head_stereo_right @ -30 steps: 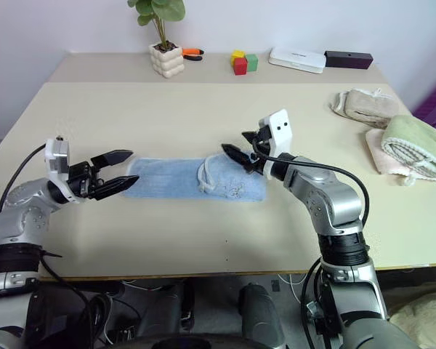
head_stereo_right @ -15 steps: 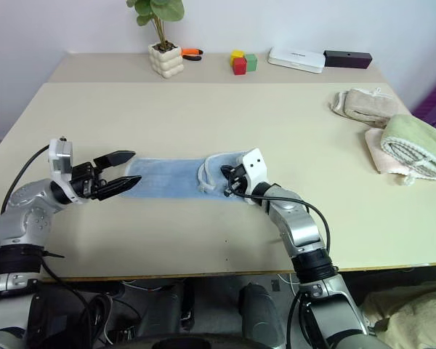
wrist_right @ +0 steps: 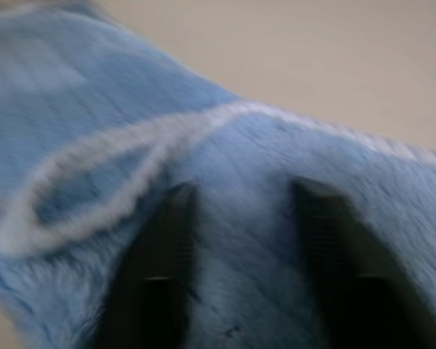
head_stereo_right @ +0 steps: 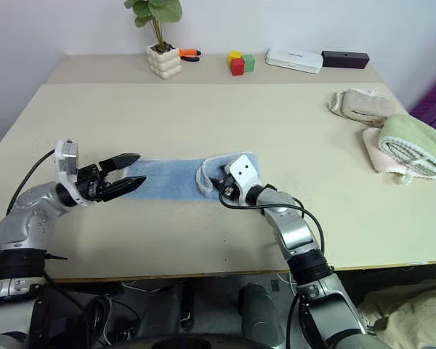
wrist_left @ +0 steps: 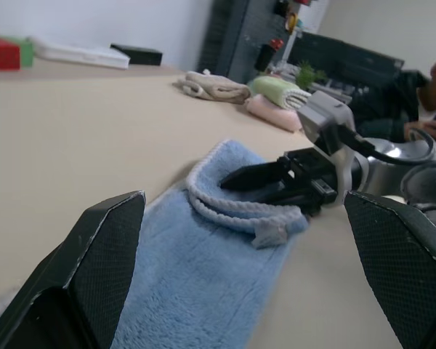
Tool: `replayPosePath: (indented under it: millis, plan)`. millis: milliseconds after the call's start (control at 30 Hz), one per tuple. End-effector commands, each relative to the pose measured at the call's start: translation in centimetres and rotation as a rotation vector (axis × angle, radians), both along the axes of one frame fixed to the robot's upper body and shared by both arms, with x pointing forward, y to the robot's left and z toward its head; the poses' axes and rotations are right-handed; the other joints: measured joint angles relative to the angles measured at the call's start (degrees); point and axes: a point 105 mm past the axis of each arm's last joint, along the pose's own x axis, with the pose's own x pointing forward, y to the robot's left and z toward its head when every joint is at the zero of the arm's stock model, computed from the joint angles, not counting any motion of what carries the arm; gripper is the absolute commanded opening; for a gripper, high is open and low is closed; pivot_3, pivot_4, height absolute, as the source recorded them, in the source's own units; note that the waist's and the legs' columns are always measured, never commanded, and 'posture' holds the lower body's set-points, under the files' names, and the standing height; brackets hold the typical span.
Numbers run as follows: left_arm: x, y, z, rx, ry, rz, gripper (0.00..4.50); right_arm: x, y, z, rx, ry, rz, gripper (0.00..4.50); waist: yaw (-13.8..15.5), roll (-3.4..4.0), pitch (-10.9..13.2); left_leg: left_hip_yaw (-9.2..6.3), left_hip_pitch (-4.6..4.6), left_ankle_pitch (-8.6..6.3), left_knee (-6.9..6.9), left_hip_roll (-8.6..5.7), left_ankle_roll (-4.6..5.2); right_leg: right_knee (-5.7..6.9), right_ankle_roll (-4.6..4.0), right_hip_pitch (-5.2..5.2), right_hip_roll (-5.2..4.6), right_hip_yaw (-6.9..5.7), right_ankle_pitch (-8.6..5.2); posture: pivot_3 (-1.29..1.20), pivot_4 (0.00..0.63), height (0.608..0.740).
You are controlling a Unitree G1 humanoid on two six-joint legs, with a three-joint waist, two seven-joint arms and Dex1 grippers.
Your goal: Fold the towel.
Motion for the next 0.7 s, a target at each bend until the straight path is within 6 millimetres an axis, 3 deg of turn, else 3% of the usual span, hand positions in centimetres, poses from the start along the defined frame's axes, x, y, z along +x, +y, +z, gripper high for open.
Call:
replayPosePath:
  millis: [33, 133, 333, 467, 600, 700]
  plan:
    - [0.2, 1.1, 1.6, -0.063, 0.043, 0.096, 4.50, 0.3, -0.3, 3.6, 0.026, -0.091, 0.020, 4.31, 0.0, -0.01, 0.0, -0.01, 0.00, 0.00, 0.00, 0.00, 0.00, 0.00, 0.00, 0.00, 0.00, 0.00, 0.00, 0.00, 0.150, 0.735]
    - [0.4, 1.5, 2.3, -0.165, 0.150, 0.161, 4.50, 0.8, -0.8, 5.9, 0.068, -0.126, 0.010, 4.41, 0.1, 0.00, 0.0, -0.06, 0.00, 0.00, 0.01, 0.00, 0.00, 0.01, 0.00, 0.00, 0.00, -0.02, 0.00, 0.00, 0.150, 0.735]
    - [-1.3, 1.2, 3.4, -0.274, 0.337, 0.166, 4.50, 1.6, -2.7, 8.8, 0.122, -0.150, -0.033, 4.41, 0.2, -0.02, 0.0, -0.13, -0.01, 0.00, 0.01, -0.01, -0.01, 0.00, 0.01, 0.03, -0.04, -0.06, 0.00, 0.00, 0.150, 0.735]
    - [-2.2, 1.2, 3.0, -0.406, 0.537, 0.209, 4.50, -0.1, -3.9, 10.2, 0.046, -0.202, 0.096, 4.41, 0.2, 0.00, 0.0, -0.19, -0.01, 0.00, 0.01, -0.02, -0.01, -0.01, 0.01, 0.06, -0.10, -0.09, 0.00, 0.00, 0.150, 0.735]
    - [-4.4, 0.6, 0.7, -0.418, 0.671, 0.227, 4.50, -3.2, -4.9, 11.3, 0.027, -0.198, 0.279, 4.41, 0.1, 0.00, 0.0, -0.29, 0.04, -0.02, -0.03, 0.00, 0.02, -0.08, 0.01, 0.10, -0.17, -0.07, 0.00, 0.00, 0.150, 0.735]
    - [-4.4, 1.4, -0.5, -0.420, 0.660, 0.368, 4.50, -4.1, -5.6, 11.6, -0.002, -0.203, 0.316, 4.41, 0.2, 0.00, 0.0, -0.26, 0.14, -0.02, -0.04, -0.01, 0.01, -0.11, -0.01, 0.21, -0.16, -0.13, 0.00, 0.00, 0.150, 0.735]
